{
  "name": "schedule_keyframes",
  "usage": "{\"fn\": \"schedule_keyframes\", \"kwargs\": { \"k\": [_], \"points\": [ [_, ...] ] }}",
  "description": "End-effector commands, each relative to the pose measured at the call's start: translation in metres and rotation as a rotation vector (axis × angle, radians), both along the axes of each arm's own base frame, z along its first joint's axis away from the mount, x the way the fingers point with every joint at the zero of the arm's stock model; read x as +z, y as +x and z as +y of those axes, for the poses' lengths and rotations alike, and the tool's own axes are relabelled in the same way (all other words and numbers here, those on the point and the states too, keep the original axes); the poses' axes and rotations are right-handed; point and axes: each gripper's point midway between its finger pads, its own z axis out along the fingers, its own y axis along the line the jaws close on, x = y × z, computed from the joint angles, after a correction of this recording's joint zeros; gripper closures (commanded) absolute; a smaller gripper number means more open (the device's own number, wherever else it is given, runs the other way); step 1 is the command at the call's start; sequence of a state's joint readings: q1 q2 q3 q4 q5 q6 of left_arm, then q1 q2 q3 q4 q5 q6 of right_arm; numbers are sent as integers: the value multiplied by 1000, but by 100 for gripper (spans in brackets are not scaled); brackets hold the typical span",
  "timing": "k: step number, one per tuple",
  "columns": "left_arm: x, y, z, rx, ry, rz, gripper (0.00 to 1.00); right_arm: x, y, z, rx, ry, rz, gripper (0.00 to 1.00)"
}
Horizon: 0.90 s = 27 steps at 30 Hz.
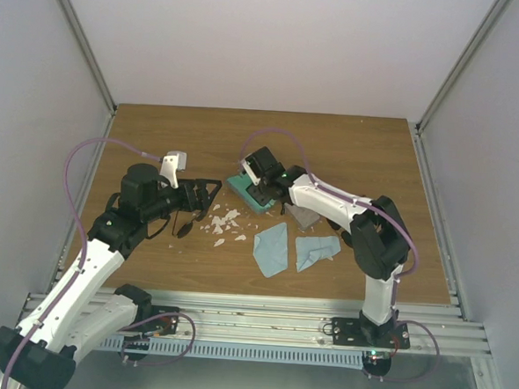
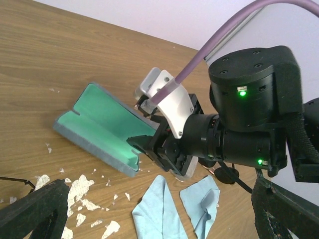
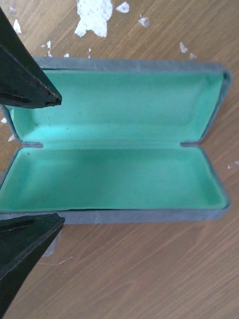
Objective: Organize the sunglasses
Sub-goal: Place the sunglasses case at the center of the board, then adjust the sunglasses case at the center of the board.
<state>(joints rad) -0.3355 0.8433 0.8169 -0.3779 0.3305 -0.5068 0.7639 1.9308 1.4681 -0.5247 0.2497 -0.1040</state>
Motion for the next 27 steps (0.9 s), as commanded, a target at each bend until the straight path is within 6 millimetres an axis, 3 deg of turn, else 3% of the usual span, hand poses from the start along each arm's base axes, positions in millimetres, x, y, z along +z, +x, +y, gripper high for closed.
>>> {"fn": "schedule_keyframes", "kwargs": {
  "k": [1,5,9,12,15,22,27],
  "points": [
    [5,4,2,7,4,-39,1,45,-3,9,-52,147,-51,39],
    [-1,6,6,35,14,-18,1,51,-30,17,-119,289,3,44],
    [-10,5,5,36,7,7,1,27,-59,28,-157,433,146,56],
    [-18,4,4,31,-2,31,1,15,-56,31,-212,450,174,63],
    [-24,3,2,27,-10,52,1,16,-48,46,-195,478,174,64],
    [-32,0,4,35,-13,77,1,-15,-22,53,-270,391,160,70],
    [-37,-1,4,37,-12,90,1,-40,-27,56,-257,348,210,78]
  ]
}}
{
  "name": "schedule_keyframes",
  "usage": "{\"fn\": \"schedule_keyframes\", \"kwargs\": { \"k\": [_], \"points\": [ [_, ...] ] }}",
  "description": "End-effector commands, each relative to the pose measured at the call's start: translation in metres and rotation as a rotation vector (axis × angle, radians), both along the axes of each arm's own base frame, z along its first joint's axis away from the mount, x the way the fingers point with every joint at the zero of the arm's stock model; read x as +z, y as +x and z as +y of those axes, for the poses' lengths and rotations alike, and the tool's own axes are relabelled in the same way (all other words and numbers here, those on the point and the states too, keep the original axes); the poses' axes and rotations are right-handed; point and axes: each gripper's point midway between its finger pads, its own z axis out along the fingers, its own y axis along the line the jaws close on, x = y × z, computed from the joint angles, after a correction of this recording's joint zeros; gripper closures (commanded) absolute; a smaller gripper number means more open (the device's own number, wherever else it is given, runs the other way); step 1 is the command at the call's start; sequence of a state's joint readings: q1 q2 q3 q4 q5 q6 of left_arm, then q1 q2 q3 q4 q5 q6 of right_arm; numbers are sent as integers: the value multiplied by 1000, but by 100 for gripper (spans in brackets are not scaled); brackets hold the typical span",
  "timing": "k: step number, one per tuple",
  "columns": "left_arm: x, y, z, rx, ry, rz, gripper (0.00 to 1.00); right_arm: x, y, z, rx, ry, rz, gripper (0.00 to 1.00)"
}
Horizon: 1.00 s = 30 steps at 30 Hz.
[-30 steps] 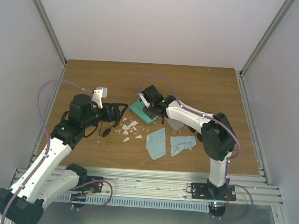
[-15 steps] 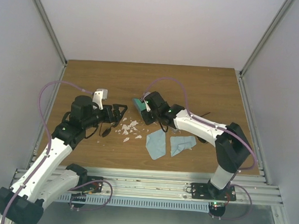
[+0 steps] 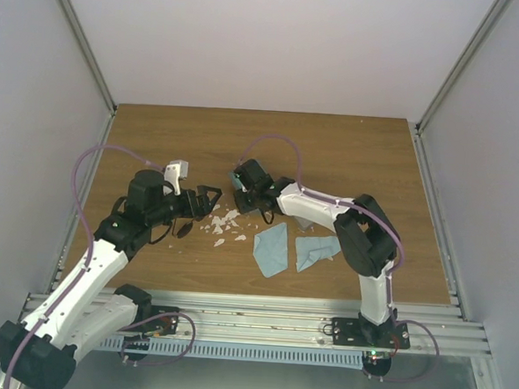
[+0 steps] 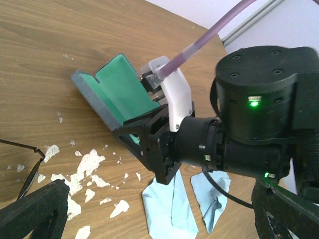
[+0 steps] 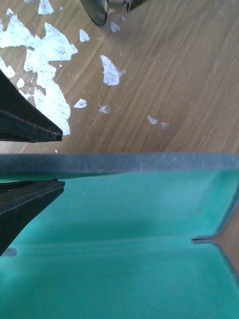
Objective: Organize the sunglasses
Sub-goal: Adjust the sunglasses case at the center of the board.
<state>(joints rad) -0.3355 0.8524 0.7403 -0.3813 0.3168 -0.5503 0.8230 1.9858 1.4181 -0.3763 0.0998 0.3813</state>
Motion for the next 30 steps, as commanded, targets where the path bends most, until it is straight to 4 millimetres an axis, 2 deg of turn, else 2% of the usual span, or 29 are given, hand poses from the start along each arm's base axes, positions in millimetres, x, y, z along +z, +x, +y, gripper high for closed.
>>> {"fn": "schedule_keyframes", "kwargs": {
  "k": [1,5,10,17,20,25,30],
  "points": [
    [2,1,1,7,-14,-17,1,-16,-7,6,23,-22,32,80],
    [-2,2,1,9,-11,-13,1,-33,-28,10,112,-71,67,80],
    [-6,4,-2,-1,-14,-3,1,-57,-40,-15,109,-181,91,75],
    [-11,3,-2,-5,-14,11,1,-61,-47,-29,132,-236,98,65],
    [-13,3,-2,-3,-15,15,1,-59,-43,-37,92,-268,81,63],
    [-16,2,-3,-8,-19,21,1,-53,-25,-62,-36,-378,11,60],
    [-21,0,-5,-20,-26,33,1,-45,-14,-72,-84,-423,-48,50]
  ]
}}
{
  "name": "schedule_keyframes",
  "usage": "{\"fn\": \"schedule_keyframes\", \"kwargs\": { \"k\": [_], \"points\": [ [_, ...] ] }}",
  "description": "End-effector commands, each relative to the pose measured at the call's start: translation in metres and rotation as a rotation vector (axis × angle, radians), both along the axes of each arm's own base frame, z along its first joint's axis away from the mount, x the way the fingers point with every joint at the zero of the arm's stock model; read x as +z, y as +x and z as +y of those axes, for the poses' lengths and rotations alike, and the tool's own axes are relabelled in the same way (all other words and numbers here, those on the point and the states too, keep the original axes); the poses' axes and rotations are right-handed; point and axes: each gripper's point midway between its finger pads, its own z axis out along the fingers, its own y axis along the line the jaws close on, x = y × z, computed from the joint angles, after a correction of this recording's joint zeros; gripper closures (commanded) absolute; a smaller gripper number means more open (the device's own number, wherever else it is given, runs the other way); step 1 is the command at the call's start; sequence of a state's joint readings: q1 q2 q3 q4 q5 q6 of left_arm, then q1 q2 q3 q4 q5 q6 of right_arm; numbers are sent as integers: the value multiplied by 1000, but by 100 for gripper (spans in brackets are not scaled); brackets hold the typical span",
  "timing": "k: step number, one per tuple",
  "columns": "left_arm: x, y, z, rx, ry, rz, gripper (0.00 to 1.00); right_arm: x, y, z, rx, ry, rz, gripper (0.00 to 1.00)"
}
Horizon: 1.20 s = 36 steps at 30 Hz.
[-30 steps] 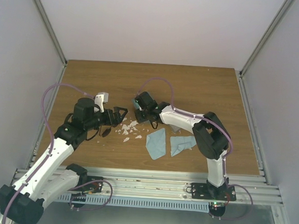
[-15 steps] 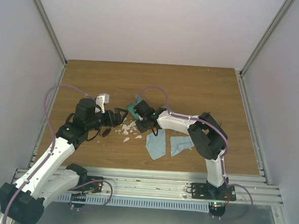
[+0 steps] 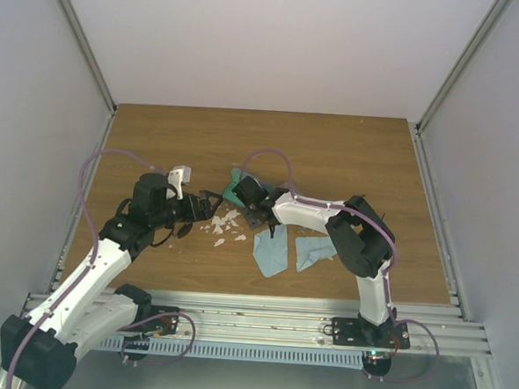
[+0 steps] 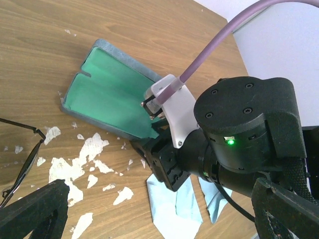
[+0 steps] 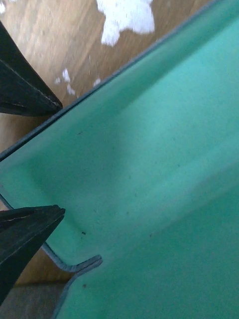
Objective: Organize the sunglasses
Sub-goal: Adjust the sunglasses case at the center of the board, then adjust the glasses cleaning cloth at the center of the board.
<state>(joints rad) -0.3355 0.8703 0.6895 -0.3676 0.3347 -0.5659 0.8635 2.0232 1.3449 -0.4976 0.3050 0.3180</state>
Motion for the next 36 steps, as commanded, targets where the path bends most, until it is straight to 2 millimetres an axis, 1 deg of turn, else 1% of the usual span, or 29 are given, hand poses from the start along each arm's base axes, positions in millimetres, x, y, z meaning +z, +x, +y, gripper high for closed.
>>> {"fn": "schedule_keyframes", "kwargs": {
  "k": [1,7,9,11,13,16,18,21,23,26,27,29,32,34,36],
  "points": [
    [1,3,-4,-15,-29,-23,1,8,11,-24,-73,-112,-75,49],
    [-7,1,-8,-34,-39,4,1,17,18,-35,-131,-135,-110,48],
    [-9,0,-9,-42,-45,11,1,17,17,-37,-151,-135,-107,48],
    [-12,-1,-12,-58,-51,23,1,20,14,-34,-150,-112,-94,48],
    [-17,-2,-16,-78,-60,40,1,28,7,-28,-132,-54,-79,48],
    [-29,-6,-24,-112,-66,81,3,49,-7,-22,-127,59,-59,43],
    [-37,-9,-31,-140,-63,107,7,61,-17,-23,-148,129,-43,41],
    [-56,-16,-47,-176,-38,166,16,72,-32,-34,-220,211,-28,42],
    [-72,-21,-59,-191,-3,213,22,72,-44,-45,-276,247,-12,43],
    [-94,-34,-84,-253,34,277,31,68,-58,-60,-356,287,18,44],
    [-100,-38,-91,-270,49,297,33,70,-62,-64,-381,306,22,45],
    [-114,-43,-101,-284,88,331,36,64,-70,-71,-418,327,38,45],
    [-134,-43,-107,-265,125,377,38,56,-79,-77,-446,348,61,45],
    [-144,-41,-112,-265,136,394,39,52,-83,-80,-451,352,72,46],
    [-149,-38,-119,-269,144,395,39,50,-86,-82,-447,358,77,46]
  ]
}}
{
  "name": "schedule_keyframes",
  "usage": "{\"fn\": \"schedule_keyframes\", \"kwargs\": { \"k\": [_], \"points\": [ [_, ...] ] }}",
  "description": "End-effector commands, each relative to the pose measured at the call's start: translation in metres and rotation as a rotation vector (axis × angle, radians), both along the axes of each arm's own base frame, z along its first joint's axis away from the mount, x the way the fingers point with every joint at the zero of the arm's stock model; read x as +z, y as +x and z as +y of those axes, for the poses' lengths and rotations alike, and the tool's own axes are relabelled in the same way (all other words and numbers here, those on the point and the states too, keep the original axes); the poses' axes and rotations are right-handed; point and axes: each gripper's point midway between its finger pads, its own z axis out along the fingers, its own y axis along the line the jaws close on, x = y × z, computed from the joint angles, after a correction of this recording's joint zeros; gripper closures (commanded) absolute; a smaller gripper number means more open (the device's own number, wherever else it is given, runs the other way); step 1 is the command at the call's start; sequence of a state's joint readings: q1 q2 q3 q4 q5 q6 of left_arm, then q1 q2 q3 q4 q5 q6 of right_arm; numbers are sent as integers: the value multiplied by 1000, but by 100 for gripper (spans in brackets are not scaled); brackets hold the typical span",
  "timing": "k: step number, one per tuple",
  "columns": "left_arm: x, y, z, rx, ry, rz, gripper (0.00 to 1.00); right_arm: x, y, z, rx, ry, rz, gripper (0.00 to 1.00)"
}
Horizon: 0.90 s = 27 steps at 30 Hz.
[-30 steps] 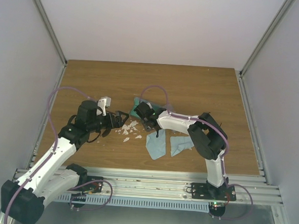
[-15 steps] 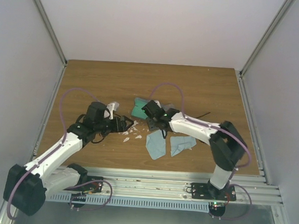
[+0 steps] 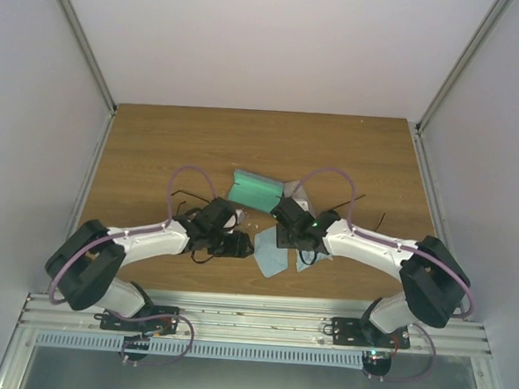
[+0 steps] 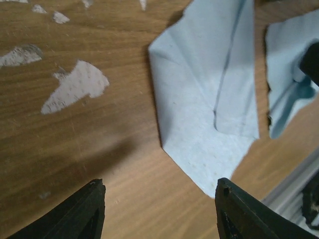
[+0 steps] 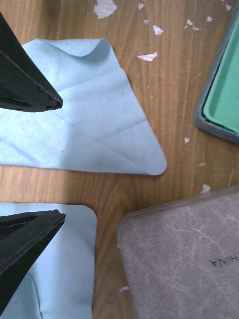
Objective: Organize the sunglasses
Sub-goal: Adjust the glasses cleaning cloth at the center of the board.
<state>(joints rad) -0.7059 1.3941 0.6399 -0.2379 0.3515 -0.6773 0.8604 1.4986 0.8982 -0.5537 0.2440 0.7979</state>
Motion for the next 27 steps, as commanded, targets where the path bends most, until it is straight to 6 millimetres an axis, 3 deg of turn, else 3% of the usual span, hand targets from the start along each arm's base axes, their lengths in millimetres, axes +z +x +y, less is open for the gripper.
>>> {"fn": "schedule_keyframes", "kwargs": {
  "k": [1,5,9,12,17,21,27],
  "points": [
    [5,25,-22,28,-21,-65,39,7,-1,3,-44,85,-18,46],
    [-8,31,-37,11,-13,-39,43,6,-5,0,-31,87,-19,46],
    [-16,38,-45,19,17,-31,57,9,-8,-3,-25,103,-25,47],
    [-24,40,-42,35,66,-24,69,10,-12,-4,-24,125,-30,47],
    [-32,42,-29,64,140,-37,99,11,-19,0,21,158,-17,48],
    [-30,36,-14,87,170,-47,100,13,-26,15,118,200,1,50],
    [-29,11,8,109,165,-17,100,11,-34,50,261,249,39,60]
  ]
}}
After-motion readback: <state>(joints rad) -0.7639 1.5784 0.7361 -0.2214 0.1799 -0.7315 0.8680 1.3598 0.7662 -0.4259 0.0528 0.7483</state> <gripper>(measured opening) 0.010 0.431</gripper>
